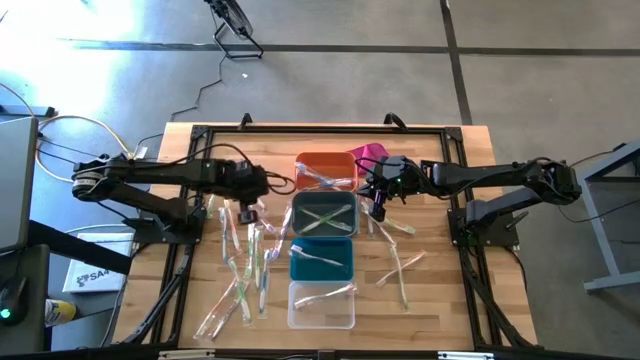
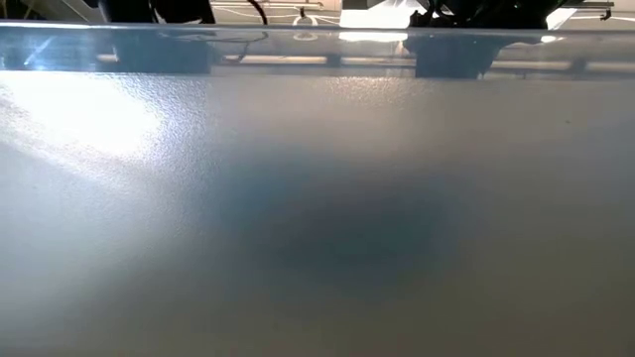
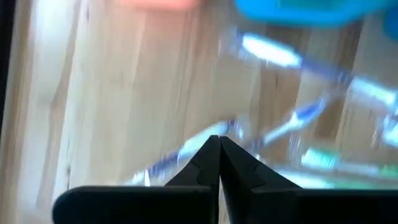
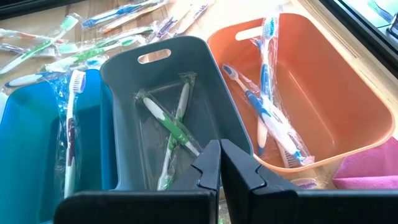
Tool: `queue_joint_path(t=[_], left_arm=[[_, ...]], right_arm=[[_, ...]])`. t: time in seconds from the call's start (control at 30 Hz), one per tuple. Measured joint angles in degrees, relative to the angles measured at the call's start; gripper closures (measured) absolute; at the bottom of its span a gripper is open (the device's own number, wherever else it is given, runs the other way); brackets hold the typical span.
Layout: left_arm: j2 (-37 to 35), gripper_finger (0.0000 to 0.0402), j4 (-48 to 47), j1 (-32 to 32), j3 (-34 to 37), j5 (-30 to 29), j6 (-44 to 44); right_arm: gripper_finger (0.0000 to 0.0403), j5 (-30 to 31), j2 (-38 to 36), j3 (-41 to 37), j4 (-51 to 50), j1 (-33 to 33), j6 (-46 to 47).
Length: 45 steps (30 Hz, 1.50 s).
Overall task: Pick & Place Toothbrushes
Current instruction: Put the purple toothbrush into the blue bin
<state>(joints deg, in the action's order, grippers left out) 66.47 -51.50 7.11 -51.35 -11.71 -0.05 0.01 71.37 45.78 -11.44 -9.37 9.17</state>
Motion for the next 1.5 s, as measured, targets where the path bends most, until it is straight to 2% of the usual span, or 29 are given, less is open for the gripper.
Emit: queue_joint_path(t=[0.13, 0.5, 0.6, 0.7, 1.0, 1.07, 1.17, 1.37, 1.5], left_arm=[[0.01, 0.0401, -3.24, 0.00, 0.00, -0.08, 1.71], [0.01, 0.0401, 0.19, 1.25, 0.06, -0.71, 0.21], [0.05, 0.0401, 0.85, 2.90, 2.19, -0.38, -0.20], [0.05, 0.0401, 1.71, 4.44, 5.85, 2.35, 0.64], [4.53, 0.0401, 7.29, 5.27, 6.36, 3.44, 1.43], [5.26, 0.0401, 7.92, 5.27, 6.36, 3.44, 1.28], [6.01, 0.0401, 8.47, 5.27, 6.34, 3.44, 1.27], [6.61, 0.0401, 8.61, 5.27, 6.34, 3.42, 1.08], [6.61, 0.0401, 8.86, 5.27, 6.34, 3.42, 1.06]], right_arm=[[0.0398, 0.00, 0.00, 0.00, 0.00, -0.01, -0.24], [0.0398, 0.02, 0.00, 0.00, 0.02, 0.00, -0.42], [0.0398, 0.02, 0.00, 0.00, 0.02, -0.02, -0.42], [0.0398, 0.02, 0.00, 0.00, 0.02, -0.02, -0.42], [0.0398, 0.82, 0.13, 0.00, 1.54, 0.00, -1.99], [0.0398, 2.77, 0.27, 0.00, 2.34, -0.01, -3.39], [0.0398, 2.55, 0.29, 0.00, 2.29, -0.04, -6.82], [0.0398, 1.30, -3.32, -0.20, 2.66, -0.52, -8.97], [0.0398, 0.76, -7.68, -5.65, 9.24, -1.88, -9.33]])
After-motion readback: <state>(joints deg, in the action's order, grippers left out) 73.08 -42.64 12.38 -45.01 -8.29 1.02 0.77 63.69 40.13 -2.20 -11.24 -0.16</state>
